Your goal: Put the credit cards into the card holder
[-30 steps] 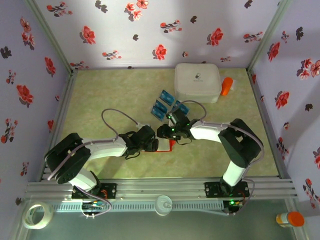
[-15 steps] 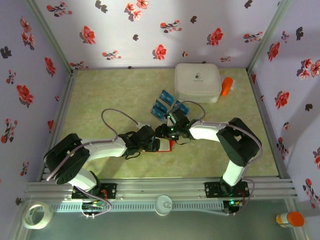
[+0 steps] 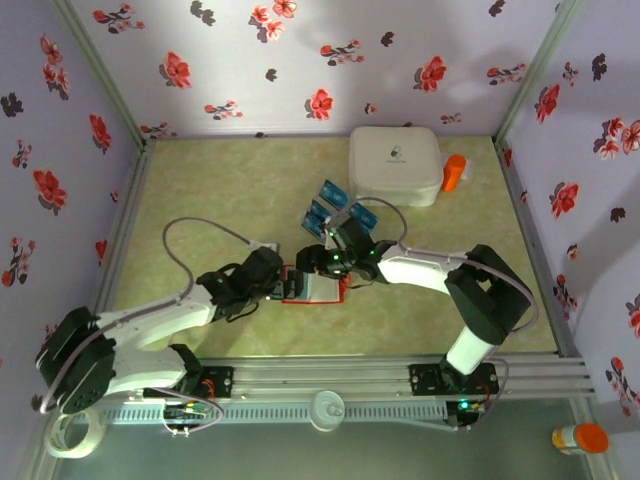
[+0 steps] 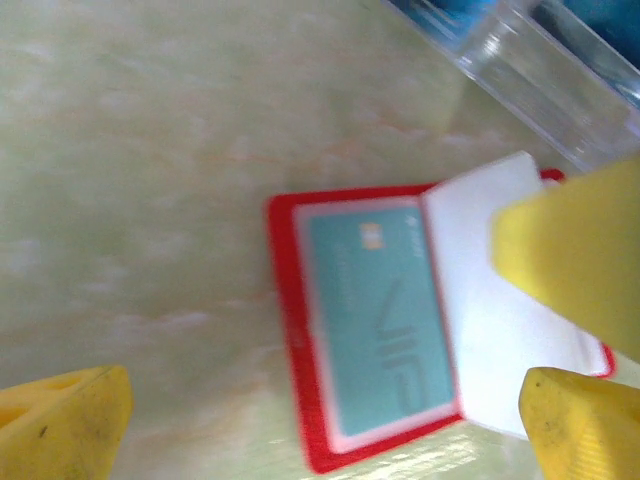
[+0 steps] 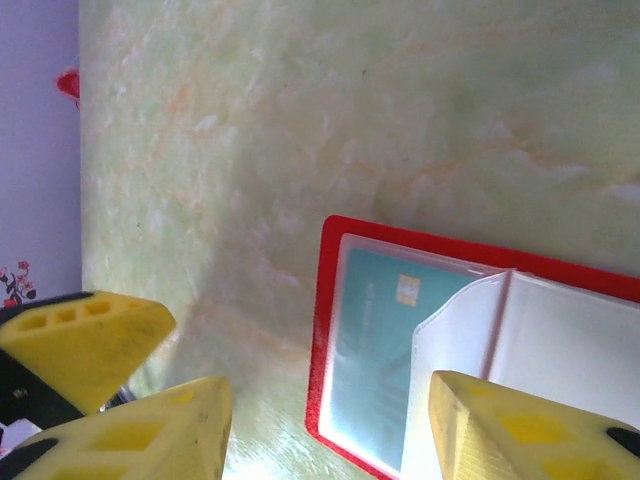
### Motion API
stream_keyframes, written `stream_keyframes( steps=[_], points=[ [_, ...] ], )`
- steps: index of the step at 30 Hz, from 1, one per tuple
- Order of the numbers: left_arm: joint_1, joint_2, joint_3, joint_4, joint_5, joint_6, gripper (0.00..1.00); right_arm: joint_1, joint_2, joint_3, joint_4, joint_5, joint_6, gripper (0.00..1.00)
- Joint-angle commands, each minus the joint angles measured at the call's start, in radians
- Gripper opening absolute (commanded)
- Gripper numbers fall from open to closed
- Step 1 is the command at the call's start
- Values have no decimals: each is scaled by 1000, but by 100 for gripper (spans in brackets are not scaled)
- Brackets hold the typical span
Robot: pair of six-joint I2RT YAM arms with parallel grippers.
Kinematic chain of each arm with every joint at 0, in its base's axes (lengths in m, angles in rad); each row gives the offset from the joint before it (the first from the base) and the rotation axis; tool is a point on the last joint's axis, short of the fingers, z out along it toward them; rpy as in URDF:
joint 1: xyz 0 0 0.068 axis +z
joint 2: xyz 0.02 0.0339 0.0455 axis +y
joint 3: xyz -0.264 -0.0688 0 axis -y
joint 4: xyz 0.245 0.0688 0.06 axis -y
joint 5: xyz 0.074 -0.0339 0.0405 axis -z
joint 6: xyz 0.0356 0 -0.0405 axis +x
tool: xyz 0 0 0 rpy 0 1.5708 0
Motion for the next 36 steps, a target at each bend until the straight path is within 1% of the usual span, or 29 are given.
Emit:
stream_keyframes(
  steps=[1, 7, 13, 26, 31, 35, 36],
  points=[
    [52, -70, -26, -25, -72, -9, 100, 39, 50, 32, -29, -7, 10, 55],
    [100, -158, -69, -54, -72, -17, 100, 66, 126, 93, -25, -5, 19, 56],
    [115, -175, -84, -64, -73, -22, 100, 78, 199, 134, -13, -17, 29, 56],
    [118, -141, -79, -53, -60, -25, 100, 67, 175, 135, -30, -13, 10, 55],
    [118, -127, -76, -50, -50, -24, 100, 44, 166, 119, -24, -22, 10, 52],
    [118, -115, -70, -46, -47, -22, 100, 28, 163, 104, -16, -27, 8, 46],
    [118, -113, -68, -45, -45, -20, 100, 24, 163, 101, -13, -28, 10, 44]
  ],
)
